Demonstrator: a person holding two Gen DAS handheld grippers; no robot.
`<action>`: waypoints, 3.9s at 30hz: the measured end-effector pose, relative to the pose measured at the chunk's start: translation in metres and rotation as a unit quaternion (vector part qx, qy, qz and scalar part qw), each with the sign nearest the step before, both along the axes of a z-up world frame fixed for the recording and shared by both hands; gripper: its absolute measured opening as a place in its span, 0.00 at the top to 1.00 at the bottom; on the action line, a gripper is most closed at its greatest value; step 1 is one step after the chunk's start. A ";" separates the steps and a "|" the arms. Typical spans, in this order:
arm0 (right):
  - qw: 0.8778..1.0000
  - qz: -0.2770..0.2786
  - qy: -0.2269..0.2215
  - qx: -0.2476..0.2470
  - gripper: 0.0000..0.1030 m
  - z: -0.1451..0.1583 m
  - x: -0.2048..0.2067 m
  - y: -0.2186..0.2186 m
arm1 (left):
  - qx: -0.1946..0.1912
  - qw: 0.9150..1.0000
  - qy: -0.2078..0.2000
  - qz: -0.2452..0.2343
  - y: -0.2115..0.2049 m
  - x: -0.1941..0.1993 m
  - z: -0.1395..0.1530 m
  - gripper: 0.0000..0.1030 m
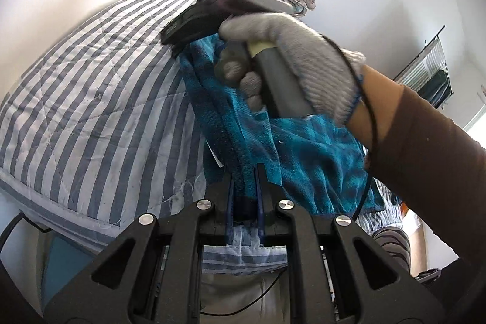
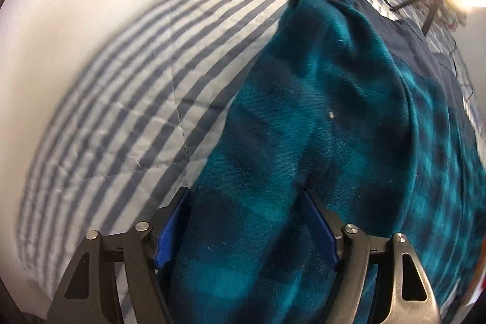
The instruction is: Fold large clothes
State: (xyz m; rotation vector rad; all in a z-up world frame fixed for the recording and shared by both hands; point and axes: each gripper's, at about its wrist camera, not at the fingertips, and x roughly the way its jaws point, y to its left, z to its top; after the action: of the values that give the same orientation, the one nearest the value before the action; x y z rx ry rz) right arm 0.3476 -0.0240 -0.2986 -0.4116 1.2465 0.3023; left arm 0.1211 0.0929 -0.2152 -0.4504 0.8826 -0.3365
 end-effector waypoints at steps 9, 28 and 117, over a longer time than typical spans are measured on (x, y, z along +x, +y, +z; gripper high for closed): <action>1.000 0.020 -0.013 -0.019 0.84 0.012 -0.003 -0.015 | 0.039 0.999 -0.016 -0.024 -0.023 0.009 0.015 0.91; 0.885 -0.151 0.013 0.441 0.93 0.032 0.001 -0.261 | 0.152 0.978 -0.068 -0.128 -0.135 0.001 0.036 0.91; 0.836 -0.445 -0.168 0.274 0.24 0.101 -0.346 -0.652 | 0.054 0.974 -0.086 -0.203 -0.187 0.038 0.070 0.32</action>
State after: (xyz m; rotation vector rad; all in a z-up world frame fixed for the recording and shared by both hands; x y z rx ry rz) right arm 0.0017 -0.6762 -0.1974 0.6045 0.8321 -0.2204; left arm 0.1589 -0.0938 -0.1452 -0.1332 0.8147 -0.6888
